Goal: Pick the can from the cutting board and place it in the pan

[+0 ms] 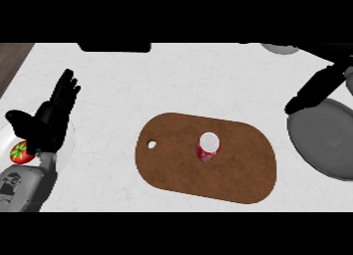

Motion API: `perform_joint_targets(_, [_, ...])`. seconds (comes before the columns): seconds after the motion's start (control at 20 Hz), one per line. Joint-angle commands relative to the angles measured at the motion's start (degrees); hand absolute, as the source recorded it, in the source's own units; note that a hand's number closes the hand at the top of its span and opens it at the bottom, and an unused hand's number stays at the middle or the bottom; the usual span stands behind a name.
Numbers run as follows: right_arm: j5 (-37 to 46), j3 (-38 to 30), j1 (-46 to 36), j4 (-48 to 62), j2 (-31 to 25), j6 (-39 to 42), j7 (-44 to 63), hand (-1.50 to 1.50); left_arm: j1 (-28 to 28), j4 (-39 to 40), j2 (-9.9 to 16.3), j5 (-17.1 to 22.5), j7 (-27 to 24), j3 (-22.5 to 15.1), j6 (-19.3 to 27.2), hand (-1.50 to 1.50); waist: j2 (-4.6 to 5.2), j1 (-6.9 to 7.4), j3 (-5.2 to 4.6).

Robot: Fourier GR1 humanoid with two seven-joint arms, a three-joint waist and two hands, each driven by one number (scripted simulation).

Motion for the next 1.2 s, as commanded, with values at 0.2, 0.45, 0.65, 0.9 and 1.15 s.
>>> perform_joint_targets(0.2, [2.13,-0.16,-3.36,-2.49,8.04,3.85,4.18,-1.50,1.02,-1.18,-1.69,-1.70,0.07,0.98,0.05,0.00,-0.17,-0.49,0.00])
perform_joint_targets(0.45, [-2.22,2.47,-0.74,-9.37,10.09,10.26,8.81,-1.50,-1.50,1.59,-0.67,-0.79,0.95,2.89,-1.82,0.00,-0.34,-1.26,-0.01])
perform_joint_targets(0.65, [-0.33,0.65,2.54,-13.25,8.48,11.07,8.59,-1.50,3.45,-1.96,-1.71,-1.83,-1.09,2.80,-2.24,0.00,-0.26,-0.79,0.01])
perform_joint_targets(0.9, [2.08,1.84,6.12,-19.61,10.45,11.46,19.56,-1.50,3.35,-6.08,-1.48,-3.06,3.86,2.84,-1.51,0.00,-0.42,-0.90,0.01])
perform_joint_targets(1.15, [7.26,-1.29,7.09,-18.18,13.92,11.17,20.23,-1.50,-0.59,2.30,-2.52,-3.18,-0.78,6.05,-4.75,0.00,-0.20,-0.99,0.00])
